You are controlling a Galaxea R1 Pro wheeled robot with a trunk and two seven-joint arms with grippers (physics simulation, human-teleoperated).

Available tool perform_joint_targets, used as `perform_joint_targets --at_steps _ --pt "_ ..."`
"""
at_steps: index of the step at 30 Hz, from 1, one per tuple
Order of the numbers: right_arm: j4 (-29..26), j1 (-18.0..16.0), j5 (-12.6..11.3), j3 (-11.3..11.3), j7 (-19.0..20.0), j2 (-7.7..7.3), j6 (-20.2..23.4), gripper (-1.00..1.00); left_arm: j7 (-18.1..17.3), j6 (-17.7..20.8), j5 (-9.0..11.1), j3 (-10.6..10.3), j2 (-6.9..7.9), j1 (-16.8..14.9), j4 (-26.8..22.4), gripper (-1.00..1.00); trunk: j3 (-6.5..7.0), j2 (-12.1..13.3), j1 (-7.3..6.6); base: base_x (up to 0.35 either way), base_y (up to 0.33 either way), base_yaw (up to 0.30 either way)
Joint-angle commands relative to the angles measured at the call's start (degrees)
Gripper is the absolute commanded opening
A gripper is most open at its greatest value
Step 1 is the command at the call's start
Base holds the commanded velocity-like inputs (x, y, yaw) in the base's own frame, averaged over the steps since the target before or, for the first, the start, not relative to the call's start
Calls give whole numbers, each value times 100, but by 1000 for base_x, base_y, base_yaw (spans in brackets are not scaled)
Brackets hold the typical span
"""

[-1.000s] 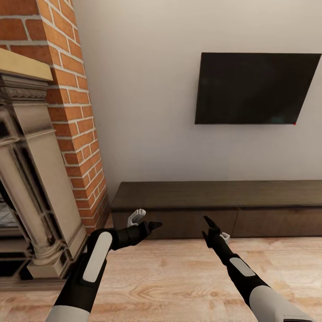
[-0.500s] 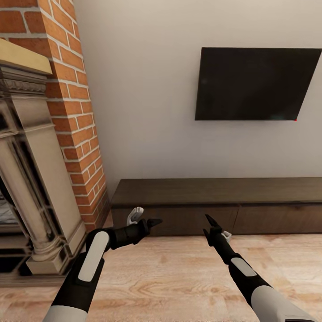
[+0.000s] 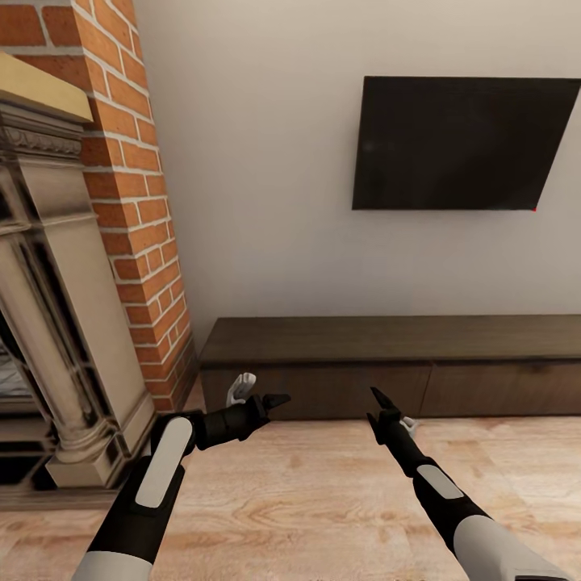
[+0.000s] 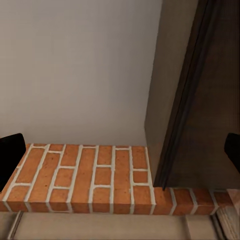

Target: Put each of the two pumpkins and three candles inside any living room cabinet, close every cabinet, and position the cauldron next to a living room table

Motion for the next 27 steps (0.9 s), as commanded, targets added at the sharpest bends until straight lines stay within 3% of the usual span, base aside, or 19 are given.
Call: perform_joint_targets --at_steps 1,17,20,27 --pt "2 -4 -49 -10 9 -1 62 100 13 21 18 3 -2 -3 -3 100 -24 -44 21 0 0 0" --pt "-11 -4 -34 -5 -51 -131 92 100 -128 32 22 -140 -4 -3 -3 100 -311 -686 373 0 0 0" --pt "-12 -4 54 26 -66 -128 92 100 -145 32 21 -153 -4 -3 -3 100 -369 -767 419 0 0 0" --pt "-17 -4 547 109 -43 -127 98 100 -155 32 13 -165 -4 -4 27 100 -525 -777 437 0 0 0"
